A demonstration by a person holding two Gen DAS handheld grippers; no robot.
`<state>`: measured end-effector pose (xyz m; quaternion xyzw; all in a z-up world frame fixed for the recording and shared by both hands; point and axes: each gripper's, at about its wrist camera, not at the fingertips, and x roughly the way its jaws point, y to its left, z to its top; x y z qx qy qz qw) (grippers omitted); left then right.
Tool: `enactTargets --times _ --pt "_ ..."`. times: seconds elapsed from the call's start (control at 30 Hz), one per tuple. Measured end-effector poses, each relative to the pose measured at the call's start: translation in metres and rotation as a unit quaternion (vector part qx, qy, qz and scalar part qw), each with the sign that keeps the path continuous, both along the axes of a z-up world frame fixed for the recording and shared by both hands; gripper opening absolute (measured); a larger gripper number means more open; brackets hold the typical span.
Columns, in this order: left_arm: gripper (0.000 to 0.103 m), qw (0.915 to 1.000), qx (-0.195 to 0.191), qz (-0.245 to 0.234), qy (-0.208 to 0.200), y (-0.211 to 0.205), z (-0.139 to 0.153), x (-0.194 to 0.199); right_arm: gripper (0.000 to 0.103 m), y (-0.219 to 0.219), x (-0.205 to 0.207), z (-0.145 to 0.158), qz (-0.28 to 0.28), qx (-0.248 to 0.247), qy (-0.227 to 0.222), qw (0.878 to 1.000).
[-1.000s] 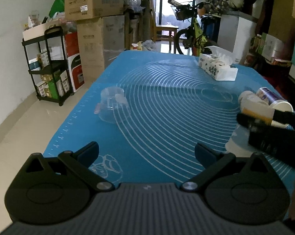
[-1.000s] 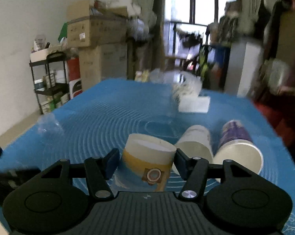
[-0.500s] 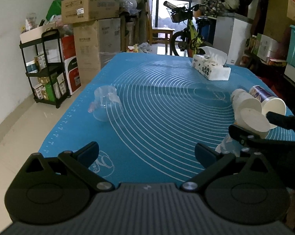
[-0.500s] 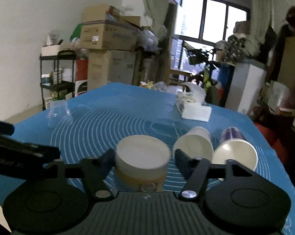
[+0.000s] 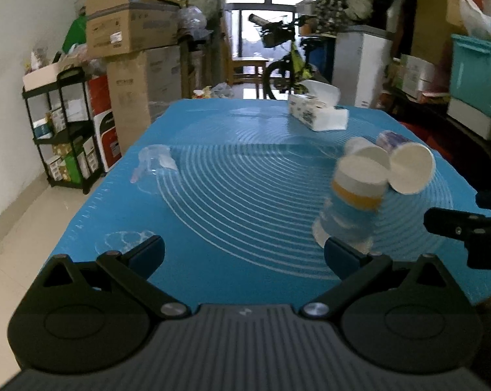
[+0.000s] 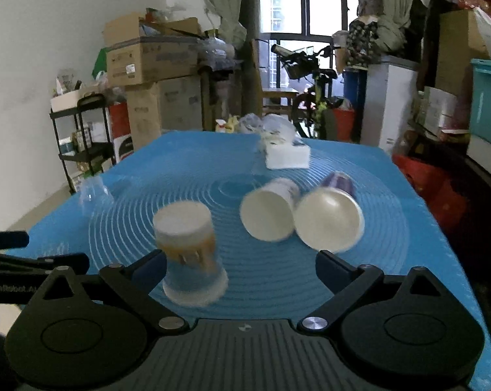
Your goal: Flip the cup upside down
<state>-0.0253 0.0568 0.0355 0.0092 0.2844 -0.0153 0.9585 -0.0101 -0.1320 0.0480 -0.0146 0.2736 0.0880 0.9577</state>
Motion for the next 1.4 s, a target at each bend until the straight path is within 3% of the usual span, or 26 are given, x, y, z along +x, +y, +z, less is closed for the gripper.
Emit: enactTargets --times 0.2,0.47,1.4 --pt "0.103 0.9997 0.017 -0.016 -0.002 -0.015 -0.004 -0.017 0.098 -0.015 -0.028 -0.01 0.004 0.009 0.022 1.0" --pt "0.103 0.9997 0.019 -0.011 0.005 -0.018 -0.011 -0.027 0.098 -0.017 -0.05 -0.013 0.011 0.014 0.019 1.0" --pt "0.103 0.9997 0.024 -0.007 0.004 -0.022 -0.012 -0.034 0.097 -0.014 -0.056 -0.012 0.009 0.014 0.025 1.0"
